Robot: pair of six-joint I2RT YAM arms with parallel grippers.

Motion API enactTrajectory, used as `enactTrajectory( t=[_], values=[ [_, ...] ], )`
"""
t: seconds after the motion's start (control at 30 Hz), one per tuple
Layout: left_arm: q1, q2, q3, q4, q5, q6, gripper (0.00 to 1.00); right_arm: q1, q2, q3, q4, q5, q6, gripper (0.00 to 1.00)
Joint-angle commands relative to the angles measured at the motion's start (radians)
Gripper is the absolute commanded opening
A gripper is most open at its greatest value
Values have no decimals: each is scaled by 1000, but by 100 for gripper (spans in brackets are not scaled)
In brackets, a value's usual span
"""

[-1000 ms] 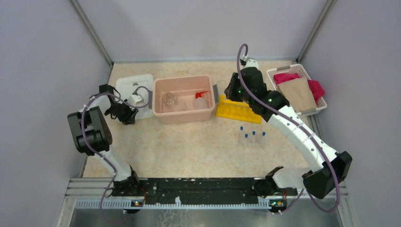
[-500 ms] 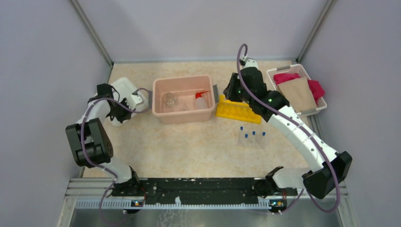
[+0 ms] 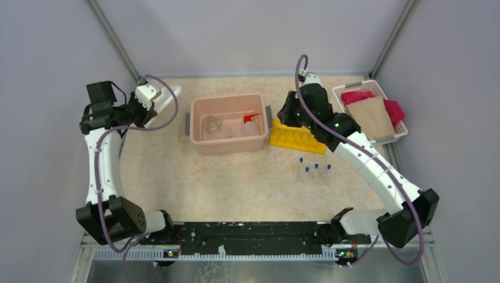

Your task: Organize the chemistry lab equipment

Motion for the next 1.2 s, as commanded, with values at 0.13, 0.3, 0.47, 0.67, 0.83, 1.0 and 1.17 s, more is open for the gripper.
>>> enactTrajectory(
  t=[0.13,0.3,0.47,0.67,0.83,1.0,1.17],
  values=[
    [-3,-167,158,355,259,-501,0,-7,-19,49,46,0,-12,21],
    [-3,-173,262,471,471,-770,0,-7,-29,53,61,-2,-12,21],
    [-17,-177,237,779,622,-1181,0,-7,-39,37,68,-2,-2,22],
    [-149,-130,274,933,595,-1469,0,-8,-67,-9,99,2,28,32],
    [-293,-96,242,994,566,-1599,0,-29,-112,-30,137,-19,8,40],
    [-381,-69,235,989,585,-1598,0,-94,-187,-51,193,-156,-122,57],
    [-423,-59,214,960,668,-1566,0,-101,-293,-138,362,-316,-378,92]
  ],
)
